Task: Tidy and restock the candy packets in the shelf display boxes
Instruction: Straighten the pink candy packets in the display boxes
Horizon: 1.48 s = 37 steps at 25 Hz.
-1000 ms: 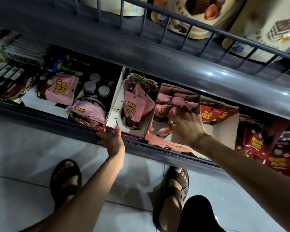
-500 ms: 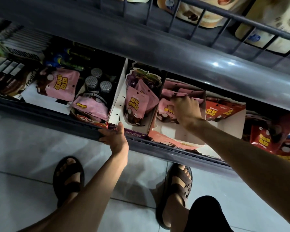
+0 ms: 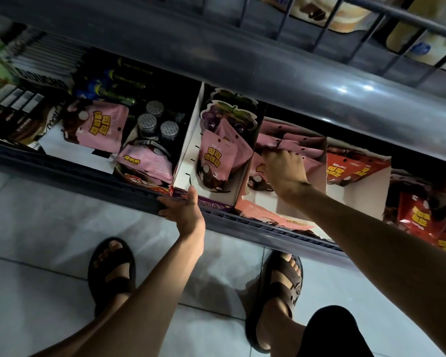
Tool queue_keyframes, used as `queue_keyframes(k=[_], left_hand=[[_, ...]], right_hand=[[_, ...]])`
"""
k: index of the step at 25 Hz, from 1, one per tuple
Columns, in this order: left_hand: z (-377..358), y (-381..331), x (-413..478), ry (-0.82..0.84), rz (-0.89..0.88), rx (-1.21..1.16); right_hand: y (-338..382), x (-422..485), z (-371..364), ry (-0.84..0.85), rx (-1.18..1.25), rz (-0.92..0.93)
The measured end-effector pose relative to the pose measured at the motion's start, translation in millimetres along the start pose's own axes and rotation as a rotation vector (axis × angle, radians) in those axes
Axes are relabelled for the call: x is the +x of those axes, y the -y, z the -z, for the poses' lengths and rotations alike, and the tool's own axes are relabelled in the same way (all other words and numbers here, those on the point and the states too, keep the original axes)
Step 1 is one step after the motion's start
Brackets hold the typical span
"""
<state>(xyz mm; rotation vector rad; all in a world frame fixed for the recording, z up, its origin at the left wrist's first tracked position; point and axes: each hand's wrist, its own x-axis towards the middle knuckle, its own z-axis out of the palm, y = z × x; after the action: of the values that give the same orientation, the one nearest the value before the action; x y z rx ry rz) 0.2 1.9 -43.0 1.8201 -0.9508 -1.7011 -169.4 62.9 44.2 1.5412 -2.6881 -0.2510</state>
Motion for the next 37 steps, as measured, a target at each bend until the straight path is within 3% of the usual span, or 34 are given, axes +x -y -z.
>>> queue_keyframes(k=[4, 9, 13, 16, 21, 26, 29, 33, 37], left_hand=[[4, 6, -2, -0.03, -0.07, 0.124], [-1, -4, 0, -0.027, 0.014, 0.115], [-1, -2, 0, -0.041, 0.024, 0.104], [-1, -4, 1, -0.04, 0.029, 0.098], [0, -6, -1, -0.038, 0.022, 0.1], [-2, -4, 1, -0.041, 0.009, 0.081], [-3, -3, 1, -0.042, 0.005, 0.078], [-2, -5, 0, -0.042, 0.005, 0.107], [-1, -8, -2, -0.026, 0.03, 0.119]], right_hand=[[0, 1, 0, -0.009, 0.038, 0.0], [-6, -10, 6, -0.057, 0.132, -0.008], [8, -29, 30, -0.278, 0.283, 0.237], [33, -20, 47, -0.259, 0.369, 0.381], [79, 29, 39, 0.107, 0.284, 0.181], [97, 48, 37, 0.066, 0.434, 0.049], [101, 47, 34, 0.154, 0.301, 0.013], [99, 39, 29, 0.223, 0.402, -0.033], [75, 17, 40, 0.029, 0.558, -0.06]])
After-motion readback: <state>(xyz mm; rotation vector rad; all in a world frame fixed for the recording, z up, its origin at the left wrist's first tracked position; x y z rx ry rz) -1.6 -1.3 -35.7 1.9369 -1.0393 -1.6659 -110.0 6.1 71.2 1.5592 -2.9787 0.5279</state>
